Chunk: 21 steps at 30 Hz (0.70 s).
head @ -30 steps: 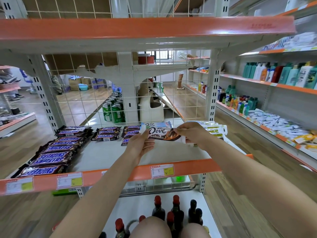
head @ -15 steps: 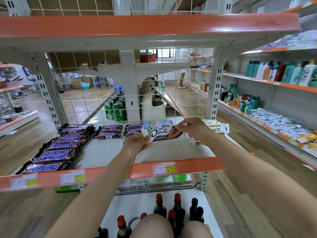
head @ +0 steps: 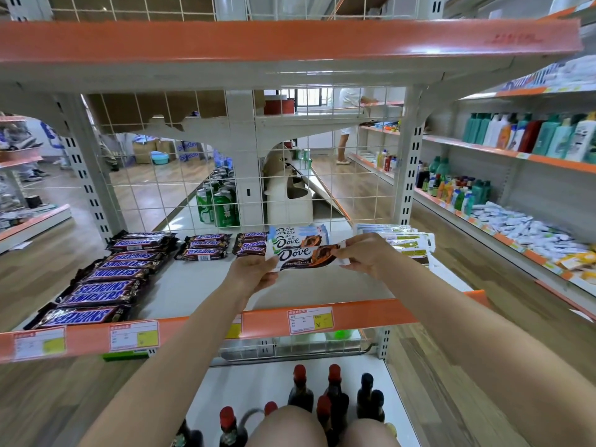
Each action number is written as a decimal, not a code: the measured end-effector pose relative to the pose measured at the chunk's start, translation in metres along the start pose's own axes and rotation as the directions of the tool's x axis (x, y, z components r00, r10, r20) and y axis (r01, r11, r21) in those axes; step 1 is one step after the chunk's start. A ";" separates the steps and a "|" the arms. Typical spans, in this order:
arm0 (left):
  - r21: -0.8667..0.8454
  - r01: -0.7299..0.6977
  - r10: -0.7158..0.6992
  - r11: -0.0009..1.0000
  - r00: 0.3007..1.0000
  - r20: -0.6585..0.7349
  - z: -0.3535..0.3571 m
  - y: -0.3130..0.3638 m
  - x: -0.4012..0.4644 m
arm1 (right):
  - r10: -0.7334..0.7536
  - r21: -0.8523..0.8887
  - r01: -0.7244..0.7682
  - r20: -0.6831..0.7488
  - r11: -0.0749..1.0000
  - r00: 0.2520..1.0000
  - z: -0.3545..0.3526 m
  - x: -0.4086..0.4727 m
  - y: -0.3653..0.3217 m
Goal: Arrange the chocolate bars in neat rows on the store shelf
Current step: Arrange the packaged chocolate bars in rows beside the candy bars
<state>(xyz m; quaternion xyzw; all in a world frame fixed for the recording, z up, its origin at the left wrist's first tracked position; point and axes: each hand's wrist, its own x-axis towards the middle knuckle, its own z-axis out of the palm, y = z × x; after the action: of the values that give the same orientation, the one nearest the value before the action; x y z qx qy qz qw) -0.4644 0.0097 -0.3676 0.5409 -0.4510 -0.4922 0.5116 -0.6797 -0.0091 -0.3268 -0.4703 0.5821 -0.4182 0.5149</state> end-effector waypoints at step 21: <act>0.787 -0.050 0.212 0.614 0.972 -0.103 0.003 0.004 0.095 | -0.296 -0.520 0.144 -0.222 0.842 0.929 0.042 0.093 0.020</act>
<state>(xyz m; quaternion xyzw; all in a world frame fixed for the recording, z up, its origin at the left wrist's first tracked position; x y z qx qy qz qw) -0.4568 -0.0848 -0.3701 0.7178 -0.6079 -0.1567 0.3011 -0.6427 -0.0962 -0.3707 -0.5832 0.6807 -0.3770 0.2332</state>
